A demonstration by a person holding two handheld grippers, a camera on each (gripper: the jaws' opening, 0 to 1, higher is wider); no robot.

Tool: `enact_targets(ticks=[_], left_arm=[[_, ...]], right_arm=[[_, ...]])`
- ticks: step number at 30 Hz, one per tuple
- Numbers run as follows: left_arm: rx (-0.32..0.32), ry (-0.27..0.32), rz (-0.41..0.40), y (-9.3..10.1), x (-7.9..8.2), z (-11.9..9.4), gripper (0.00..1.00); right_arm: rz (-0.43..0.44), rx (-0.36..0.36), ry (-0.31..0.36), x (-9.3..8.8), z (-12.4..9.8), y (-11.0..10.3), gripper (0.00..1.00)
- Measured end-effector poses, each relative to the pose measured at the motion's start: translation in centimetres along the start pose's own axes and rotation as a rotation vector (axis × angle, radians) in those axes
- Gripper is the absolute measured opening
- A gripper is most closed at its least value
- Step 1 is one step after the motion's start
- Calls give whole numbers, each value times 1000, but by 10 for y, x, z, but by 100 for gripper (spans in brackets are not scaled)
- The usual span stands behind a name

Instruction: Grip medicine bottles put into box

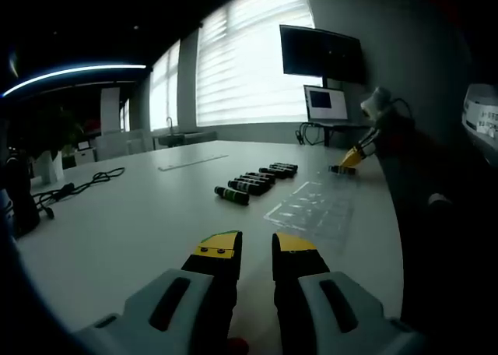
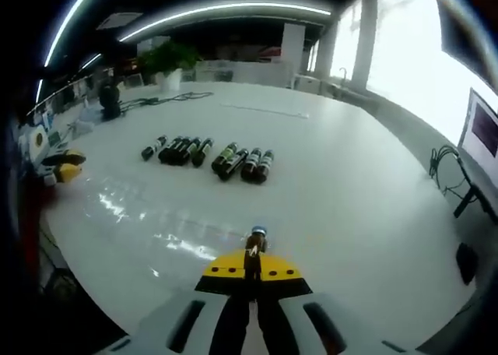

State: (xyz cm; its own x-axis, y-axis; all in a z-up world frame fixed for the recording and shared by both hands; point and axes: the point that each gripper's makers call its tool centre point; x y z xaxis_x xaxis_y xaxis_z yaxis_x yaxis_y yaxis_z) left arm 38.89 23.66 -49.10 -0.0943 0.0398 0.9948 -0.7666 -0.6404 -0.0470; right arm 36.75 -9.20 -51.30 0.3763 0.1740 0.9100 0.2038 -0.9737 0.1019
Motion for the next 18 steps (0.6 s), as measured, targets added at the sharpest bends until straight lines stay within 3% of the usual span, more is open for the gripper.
enact_targets(ticks=[18], left_arm=[[0,-1,2,1,0,1,9]], right_arm=[[-17,7,13,2,-1,-4,1]])
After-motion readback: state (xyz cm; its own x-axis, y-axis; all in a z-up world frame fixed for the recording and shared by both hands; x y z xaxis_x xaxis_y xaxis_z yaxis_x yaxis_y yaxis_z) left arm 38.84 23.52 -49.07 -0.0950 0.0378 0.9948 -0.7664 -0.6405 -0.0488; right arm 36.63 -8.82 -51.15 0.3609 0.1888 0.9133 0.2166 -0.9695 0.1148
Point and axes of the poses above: the point that each gripper's makers call its tool centre point, and the gripper's own axes: z roughly forward along the fingers, y roughly to its right, x roughly out of its top, and after that the axes turned 15 degrees about y, right-handed
